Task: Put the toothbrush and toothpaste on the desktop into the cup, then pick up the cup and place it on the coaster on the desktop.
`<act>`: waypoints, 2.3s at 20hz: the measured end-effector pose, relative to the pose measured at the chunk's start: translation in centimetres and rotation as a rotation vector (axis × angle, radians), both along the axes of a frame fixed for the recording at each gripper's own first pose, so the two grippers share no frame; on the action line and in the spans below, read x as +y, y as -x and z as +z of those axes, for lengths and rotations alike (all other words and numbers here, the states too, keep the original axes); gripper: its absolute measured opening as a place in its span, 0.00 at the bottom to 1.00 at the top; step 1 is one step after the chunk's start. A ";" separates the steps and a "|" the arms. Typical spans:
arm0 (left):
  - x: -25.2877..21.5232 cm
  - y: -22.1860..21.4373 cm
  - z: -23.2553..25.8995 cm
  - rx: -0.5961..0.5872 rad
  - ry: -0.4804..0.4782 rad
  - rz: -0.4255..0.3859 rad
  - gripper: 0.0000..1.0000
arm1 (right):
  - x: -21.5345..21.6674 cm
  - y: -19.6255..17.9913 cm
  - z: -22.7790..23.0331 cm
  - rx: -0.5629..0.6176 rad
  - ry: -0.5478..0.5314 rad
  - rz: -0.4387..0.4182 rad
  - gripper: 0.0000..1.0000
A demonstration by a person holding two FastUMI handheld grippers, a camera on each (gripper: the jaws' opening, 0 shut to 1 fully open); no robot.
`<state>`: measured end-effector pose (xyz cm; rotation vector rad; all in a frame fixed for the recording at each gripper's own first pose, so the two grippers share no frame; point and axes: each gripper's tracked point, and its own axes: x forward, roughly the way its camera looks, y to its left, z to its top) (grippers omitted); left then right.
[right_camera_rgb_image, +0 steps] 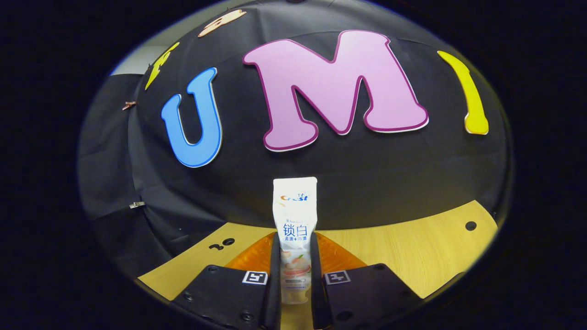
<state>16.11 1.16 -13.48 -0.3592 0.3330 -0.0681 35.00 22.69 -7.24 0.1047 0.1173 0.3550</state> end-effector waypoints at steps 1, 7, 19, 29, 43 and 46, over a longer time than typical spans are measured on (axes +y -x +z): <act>0.1 -0.1 0.1 -0.005 0.015 0.005 0.06 | 0.5 -0.4 -0.7 0.003 -0.003 0.003 0.29; -0.1 -0.9 1.5 -0.057 0.044 -0.020 0.06 | 3.6 -1.9 -4.2 -0.011 0.019 0.031 0.30; -0.6 -4.1 3.3 -0.131 0.085 -0.021 0.06 | 4.9 -3.1 -9.0 0.020 0.040 0.050 0.37; -0.9 -7.6 8.3 -0.249 0.046 -0.038 0.06 | -1.6 1.2 -8.5 0.041 -0.016 -0.002 0.98; -3.2 -18.3 22.7 -0.577 -0.003 -0.128 0.06 | -12.9 5.8 -10.8 0.124 -0.006 -0.137 0.98; -3.6 -20.6 22.8 -0.604 -0.033 -0.137 0.06 | -13.5 6.8 -11.7 0.140 0.008 -0.137 0.98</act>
